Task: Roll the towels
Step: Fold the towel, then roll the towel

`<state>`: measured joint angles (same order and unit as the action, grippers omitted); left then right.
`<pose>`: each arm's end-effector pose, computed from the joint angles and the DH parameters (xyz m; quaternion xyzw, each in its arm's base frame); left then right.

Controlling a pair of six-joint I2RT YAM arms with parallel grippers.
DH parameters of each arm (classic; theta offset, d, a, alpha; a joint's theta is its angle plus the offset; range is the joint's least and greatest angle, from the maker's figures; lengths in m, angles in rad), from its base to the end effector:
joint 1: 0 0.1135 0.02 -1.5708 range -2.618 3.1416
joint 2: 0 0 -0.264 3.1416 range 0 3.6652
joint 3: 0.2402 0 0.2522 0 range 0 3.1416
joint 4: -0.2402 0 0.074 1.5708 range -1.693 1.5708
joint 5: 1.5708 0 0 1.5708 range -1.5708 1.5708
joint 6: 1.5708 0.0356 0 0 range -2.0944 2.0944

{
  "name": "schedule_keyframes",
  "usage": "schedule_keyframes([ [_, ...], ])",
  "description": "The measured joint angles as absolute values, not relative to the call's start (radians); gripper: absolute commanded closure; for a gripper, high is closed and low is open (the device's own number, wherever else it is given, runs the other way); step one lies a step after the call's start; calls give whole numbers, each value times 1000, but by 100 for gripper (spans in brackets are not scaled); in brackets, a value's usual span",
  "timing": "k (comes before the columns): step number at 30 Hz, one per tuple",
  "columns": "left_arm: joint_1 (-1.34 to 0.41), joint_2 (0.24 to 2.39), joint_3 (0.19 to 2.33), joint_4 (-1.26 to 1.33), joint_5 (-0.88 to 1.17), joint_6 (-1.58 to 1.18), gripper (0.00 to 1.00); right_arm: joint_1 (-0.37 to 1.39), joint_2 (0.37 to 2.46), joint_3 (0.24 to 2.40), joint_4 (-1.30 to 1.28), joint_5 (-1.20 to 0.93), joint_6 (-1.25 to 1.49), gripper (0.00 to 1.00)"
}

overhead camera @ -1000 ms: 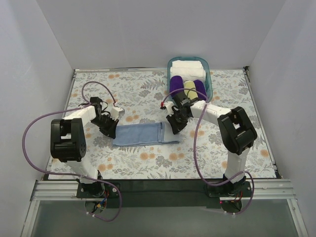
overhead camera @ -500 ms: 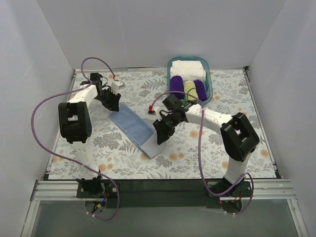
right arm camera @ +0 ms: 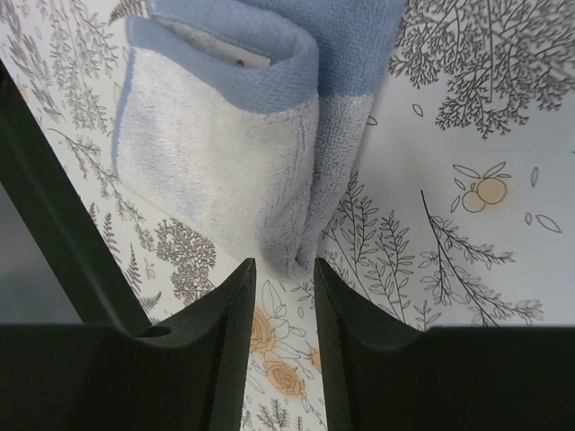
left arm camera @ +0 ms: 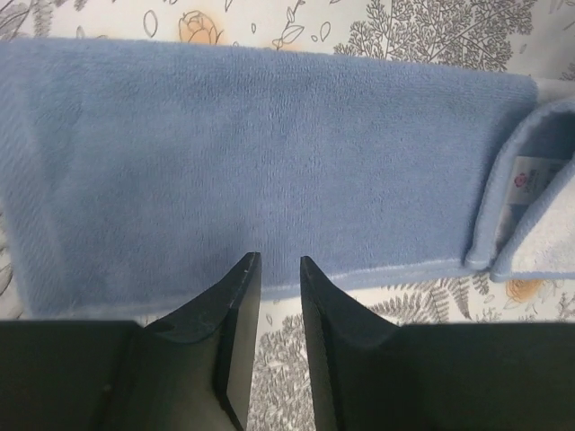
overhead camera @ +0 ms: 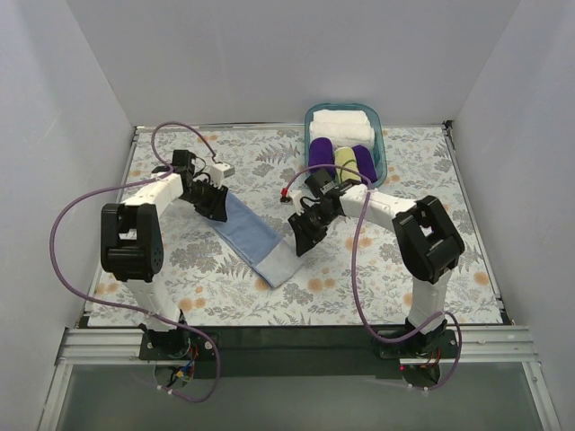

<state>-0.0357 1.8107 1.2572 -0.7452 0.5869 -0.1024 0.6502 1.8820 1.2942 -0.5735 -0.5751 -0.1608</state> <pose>0.3496 -0.0322 0.1924 0.0076 0.9492 -0.2949 0.1097 0.2902 0.2450 0.1836 -0.4234 0.8400 0.3166 0.1219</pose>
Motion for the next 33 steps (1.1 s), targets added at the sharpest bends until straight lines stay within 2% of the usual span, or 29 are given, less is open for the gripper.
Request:
schedule_keyframes([
  [7,-63,1954,1306,-710,571,-124,80,658,1944,1234,-546,-612,-139,69],
  [13,-71,2093,1481,-707,620,-120,78,719,1944,1206,-496,-675,-84,65],
  [18,-107,2191,1626,-709,678,-100,69,783,1950,1205,-485,-730,-55,63],
  [22,-125,2199,1640,-699,714,-96,60,772,1916,1173,-469,-741,-54,63],
  [26,-110,2120,1562,-637,763,-115,53,720,1777,1135,-453,-742,-41,56],
  [29,-66,1982,1470,-559,805,-151,51,688,1695,1159,-387,-763,-14,55],
  [33,-16,1734,1333,-442,826,-171,38,690,1741,1245,-282,-816,57,56],
])
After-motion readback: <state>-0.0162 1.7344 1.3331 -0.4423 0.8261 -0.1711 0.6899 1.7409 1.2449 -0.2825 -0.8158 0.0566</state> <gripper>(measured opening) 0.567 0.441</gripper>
